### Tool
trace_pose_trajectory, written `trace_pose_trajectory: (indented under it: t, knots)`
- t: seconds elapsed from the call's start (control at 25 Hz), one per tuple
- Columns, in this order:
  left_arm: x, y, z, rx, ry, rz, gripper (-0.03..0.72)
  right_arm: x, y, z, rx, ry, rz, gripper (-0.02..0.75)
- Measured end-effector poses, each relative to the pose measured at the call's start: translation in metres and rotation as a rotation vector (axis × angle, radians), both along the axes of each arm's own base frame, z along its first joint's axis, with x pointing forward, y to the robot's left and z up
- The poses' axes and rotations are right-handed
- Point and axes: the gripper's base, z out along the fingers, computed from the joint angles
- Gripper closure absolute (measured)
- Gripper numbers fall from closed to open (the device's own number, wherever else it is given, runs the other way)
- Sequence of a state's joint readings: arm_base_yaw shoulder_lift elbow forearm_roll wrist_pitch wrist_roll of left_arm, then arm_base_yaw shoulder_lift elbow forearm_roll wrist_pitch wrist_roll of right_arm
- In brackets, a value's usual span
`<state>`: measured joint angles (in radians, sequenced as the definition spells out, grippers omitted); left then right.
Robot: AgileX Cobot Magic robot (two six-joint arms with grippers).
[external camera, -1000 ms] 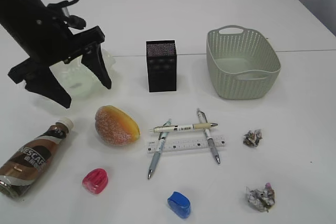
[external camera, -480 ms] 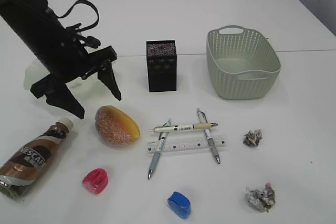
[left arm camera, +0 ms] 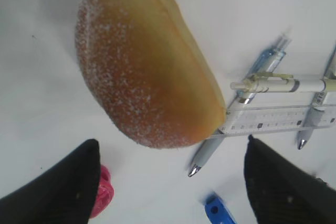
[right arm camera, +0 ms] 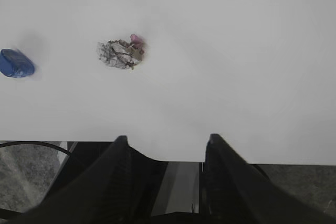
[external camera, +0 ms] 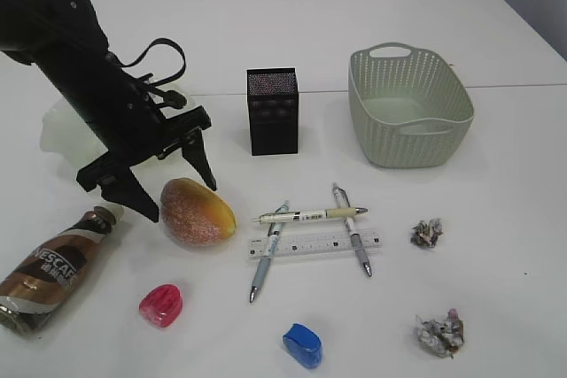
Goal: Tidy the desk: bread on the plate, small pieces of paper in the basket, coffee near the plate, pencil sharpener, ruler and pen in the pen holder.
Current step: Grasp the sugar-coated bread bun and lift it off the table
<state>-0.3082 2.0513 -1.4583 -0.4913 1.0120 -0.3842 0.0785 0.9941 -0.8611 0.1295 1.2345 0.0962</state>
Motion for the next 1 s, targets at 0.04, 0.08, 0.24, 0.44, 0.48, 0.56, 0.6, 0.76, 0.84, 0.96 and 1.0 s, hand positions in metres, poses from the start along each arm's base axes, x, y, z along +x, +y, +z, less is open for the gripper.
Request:
trace_pose_trajectory:
  t: [0.04, 0.08, 0.24, 0.44, 0.48, 0.56, 0.6, 0.76, 0.84, 0.96, 1.0]
  knots:
    - [0.001, 0.0, -0.003, 0.002, 0.004, 0.002, 0.063, 0.0, 0.0, 0.0, 0.0, 0.0, 0.0, 0.393]
    - [0.002, 0.0, -0.006, 0.004, 0.004, 0.004, 0.064, 0.0, 0.0, 0.0, 0.0, 0.0, 0.0, 0.393]
    - [0.005, -0.001, -0.016, 0.01, 0.0, 0.016, 0.072, 0.0, 0.0, 0.0, 0.0, 0.0, 0.001, 0.393]
    - [0.01, -0.002, -0.028, 0.015, 0.001, 0.023, 0.111, 0.0, 0.0, 0.0, -0.001, 0.0, 0.002, 0.393]
    - [0.012, -0.002, -0.03, 0.016, 0.003, 0.021, 0.127, 0.0, 0.0, 0.0, -0.001, 0.0, 0.002, 0.393]
    - [0.013, -0.003, -0.033, 0.014, 0.01, 0.018, 0.158, 0.0, 0.0, 0.0, -0.001, -0.001, 0.004, 0.393]
    - [0.013, -0.003, -0.033, 0.013, 0.012, 0.017, 0.172, 0.0, 0.0, 0.0, -0.002, -0.001, 0.008, 0.393]
    - [0.013, -0.003, -0.034, 0.013, 0.015, 0.011, 0.272, 0.0, 0.0, 0.0, -0.004, -0.002, 0.014, 0.393]
    - [0.013, -0.003, -0.035, 0.013, 0.015, 0.007, 0.365, 0.0, 0.0, 0.0, -0.004, -0.002, 0.014, 0.393]
    - [0.014, -0.004, -0.035, 0.012, 0.005, -0.012, 0.468, 0.0, 0.0, 0.0, -0.004, -0.002, 0.014, 0.393]
    - [0.014, -0.004, -0.035, 0.012, 0.001, -0.02, 0.482, 0.0, 0.0, 0.0, -0.004, -0.002, 0.015, 0.393]
